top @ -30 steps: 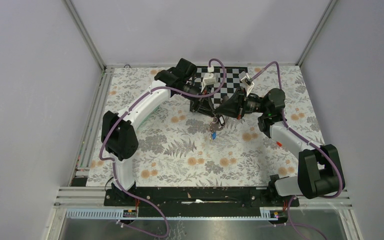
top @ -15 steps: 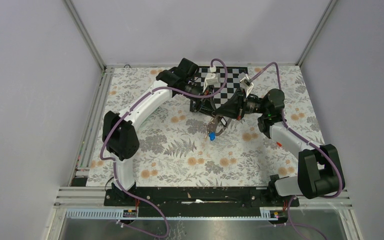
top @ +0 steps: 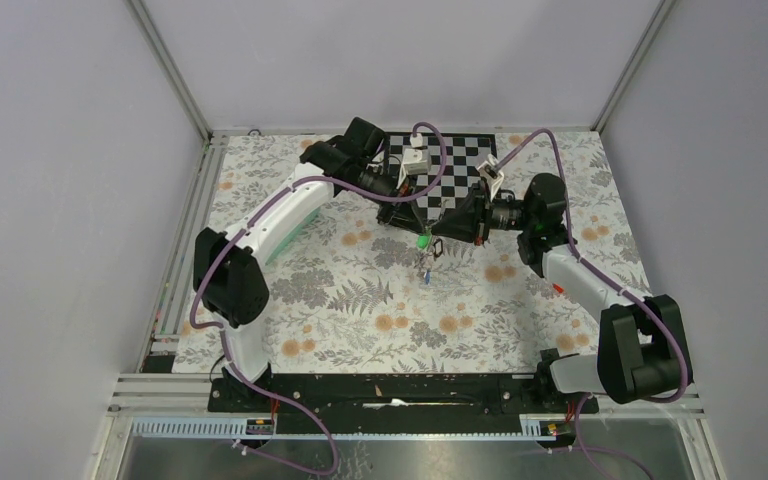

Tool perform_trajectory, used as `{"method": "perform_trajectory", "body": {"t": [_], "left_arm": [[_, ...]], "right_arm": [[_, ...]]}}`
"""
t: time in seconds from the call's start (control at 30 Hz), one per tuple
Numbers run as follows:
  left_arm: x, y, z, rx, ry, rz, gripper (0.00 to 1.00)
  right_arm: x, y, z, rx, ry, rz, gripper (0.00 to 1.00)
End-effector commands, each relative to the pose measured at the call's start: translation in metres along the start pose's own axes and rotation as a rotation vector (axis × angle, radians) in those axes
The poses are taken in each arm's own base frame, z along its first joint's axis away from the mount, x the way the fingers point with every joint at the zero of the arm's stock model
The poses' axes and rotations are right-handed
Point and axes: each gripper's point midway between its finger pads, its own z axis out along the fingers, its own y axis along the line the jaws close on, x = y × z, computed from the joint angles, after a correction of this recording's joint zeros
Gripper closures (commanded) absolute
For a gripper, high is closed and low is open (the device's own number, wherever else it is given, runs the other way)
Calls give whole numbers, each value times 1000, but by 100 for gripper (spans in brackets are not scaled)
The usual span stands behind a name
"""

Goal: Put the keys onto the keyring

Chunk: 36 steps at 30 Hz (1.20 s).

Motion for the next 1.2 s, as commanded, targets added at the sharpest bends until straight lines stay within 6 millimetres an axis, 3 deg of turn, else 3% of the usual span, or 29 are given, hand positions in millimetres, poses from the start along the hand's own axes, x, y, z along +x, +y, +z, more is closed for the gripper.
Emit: {"method": "perform_trajectory", "body": {"t": [0.0,0.2,0.57,0.87,1.17], "left_arm": [[-14,-10,-12,-34,-7,93,100],[-14,-11,-10,-40,4,86,100],[8,-6,-5,-52,58,53,100],[2,-7,5,-30,56,47,90],[-15,-21,-5,-27,20,133,67]], "right_arm": [[-11,-2,-1,24,15,-102,100],[-10,-5,-2,40,21,-96,100],[-19,7,-1,-8,-7,-94,100],[-21,12,-1,-28,-18,-88,100],[-20,11,-2,-22,-16,-90,100]]}}
